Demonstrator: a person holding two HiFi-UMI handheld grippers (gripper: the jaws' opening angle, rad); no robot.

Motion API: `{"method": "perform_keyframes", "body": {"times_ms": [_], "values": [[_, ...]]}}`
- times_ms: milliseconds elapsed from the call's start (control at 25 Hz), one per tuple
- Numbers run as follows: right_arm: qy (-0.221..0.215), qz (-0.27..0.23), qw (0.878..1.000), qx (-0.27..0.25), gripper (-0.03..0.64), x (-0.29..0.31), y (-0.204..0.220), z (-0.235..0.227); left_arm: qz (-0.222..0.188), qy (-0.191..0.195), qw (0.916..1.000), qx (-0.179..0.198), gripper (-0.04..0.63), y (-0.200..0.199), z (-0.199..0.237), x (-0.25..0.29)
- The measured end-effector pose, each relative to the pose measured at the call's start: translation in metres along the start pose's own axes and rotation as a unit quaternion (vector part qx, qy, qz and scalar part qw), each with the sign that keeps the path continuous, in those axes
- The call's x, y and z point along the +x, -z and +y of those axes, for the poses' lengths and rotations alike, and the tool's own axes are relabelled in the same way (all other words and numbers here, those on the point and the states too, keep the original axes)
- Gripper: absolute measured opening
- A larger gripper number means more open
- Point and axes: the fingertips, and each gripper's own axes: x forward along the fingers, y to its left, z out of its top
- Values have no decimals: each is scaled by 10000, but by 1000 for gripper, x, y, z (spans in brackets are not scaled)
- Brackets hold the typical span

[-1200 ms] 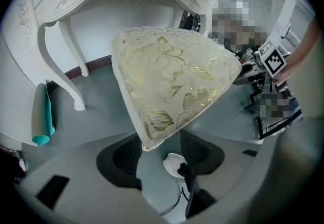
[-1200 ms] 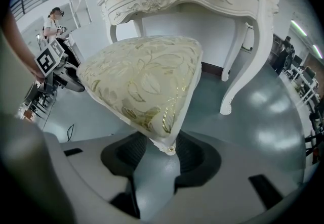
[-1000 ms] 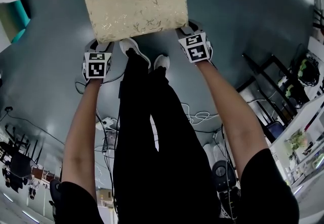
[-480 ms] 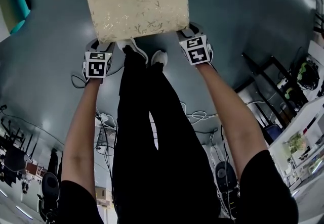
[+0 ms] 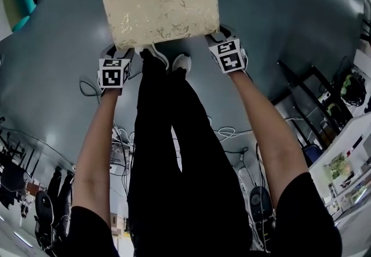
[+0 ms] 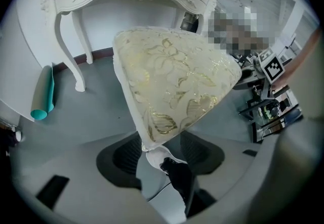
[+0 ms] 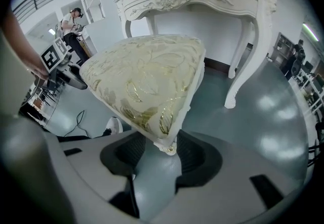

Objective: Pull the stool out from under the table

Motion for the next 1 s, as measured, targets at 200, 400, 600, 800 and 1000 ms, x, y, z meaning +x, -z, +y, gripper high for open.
{"method": "perform_keyframes", "body": {"times_ms": [200, 400, 600, 800, 1000], "values": [[-71, 27, 9999, -73, 193, 4, -8, 3, -193, 120, 9995, 222, 255, -1, 11, -4], [182, -101, 9993, 297, 193, -31, -12, 5, -257, 180, 9994, 125, 255, 10, 12, -41], [115, -1112, 9909, 755, 193, -125, -69, 30, -1421, 245, 9881, -540, 255, -28, -27, -129], [-336, -2153, 9702, 1060, 193, -237, -148, 86, -2535, 324, 9629, -865, 255, -90, -73, -252], [-432, -2975, 9465, 1169, 193, -354, -211, 119, -3231, 561, 9388, -1053, 255, -137, -119, -366]]}}
